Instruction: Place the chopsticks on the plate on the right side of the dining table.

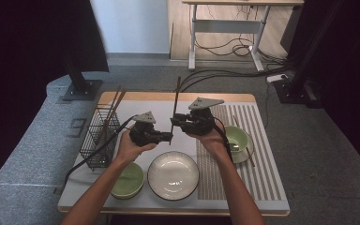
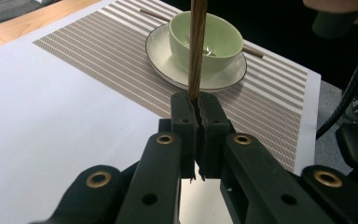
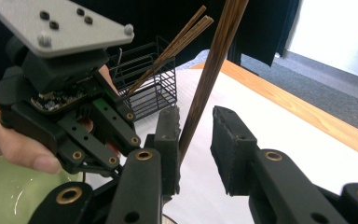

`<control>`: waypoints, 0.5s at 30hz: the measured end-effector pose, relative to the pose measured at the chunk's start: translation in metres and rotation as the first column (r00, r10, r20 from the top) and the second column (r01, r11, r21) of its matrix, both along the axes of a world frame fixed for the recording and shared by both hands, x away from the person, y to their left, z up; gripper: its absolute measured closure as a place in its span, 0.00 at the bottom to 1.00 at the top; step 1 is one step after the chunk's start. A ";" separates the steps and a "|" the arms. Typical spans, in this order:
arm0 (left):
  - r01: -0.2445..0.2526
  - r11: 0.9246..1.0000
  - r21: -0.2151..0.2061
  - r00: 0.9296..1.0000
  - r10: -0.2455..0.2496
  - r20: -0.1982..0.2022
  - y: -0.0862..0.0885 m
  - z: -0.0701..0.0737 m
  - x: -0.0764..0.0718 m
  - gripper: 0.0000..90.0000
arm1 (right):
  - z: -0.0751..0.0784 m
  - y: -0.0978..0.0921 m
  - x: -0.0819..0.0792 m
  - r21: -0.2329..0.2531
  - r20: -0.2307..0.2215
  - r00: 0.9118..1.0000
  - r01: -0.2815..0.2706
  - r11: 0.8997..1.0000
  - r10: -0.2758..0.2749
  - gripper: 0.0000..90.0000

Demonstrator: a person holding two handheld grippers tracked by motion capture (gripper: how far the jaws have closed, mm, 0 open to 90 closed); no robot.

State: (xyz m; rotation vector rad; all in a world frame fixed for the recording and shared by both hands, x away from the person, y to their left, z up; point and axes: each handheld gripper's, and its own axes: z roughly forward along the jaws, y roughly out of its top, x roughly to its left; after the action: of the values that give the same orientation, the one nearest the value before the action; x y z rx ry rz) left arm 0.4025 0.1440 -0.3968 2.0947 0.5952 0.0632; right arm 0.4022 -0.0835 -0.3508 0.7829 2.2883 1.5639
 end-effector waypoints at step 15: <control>0.019 0.999 0.044 1.000 -0.019 -0.011 -0.002 -0.005 0.000 0.97 | 0.001 -0.003 0.002 -0.001 -0.002 1.000 0.012 1.000 -0.012 0.79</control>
State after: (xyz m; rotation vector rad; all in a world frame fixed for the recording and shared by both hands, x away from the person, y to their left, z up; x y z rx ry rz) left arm 0.4022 0.1415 -0.4023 2.1446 0.5850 0.0552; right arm 0.4047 -0.0861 -0.3497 0.7967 2.2816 1.5577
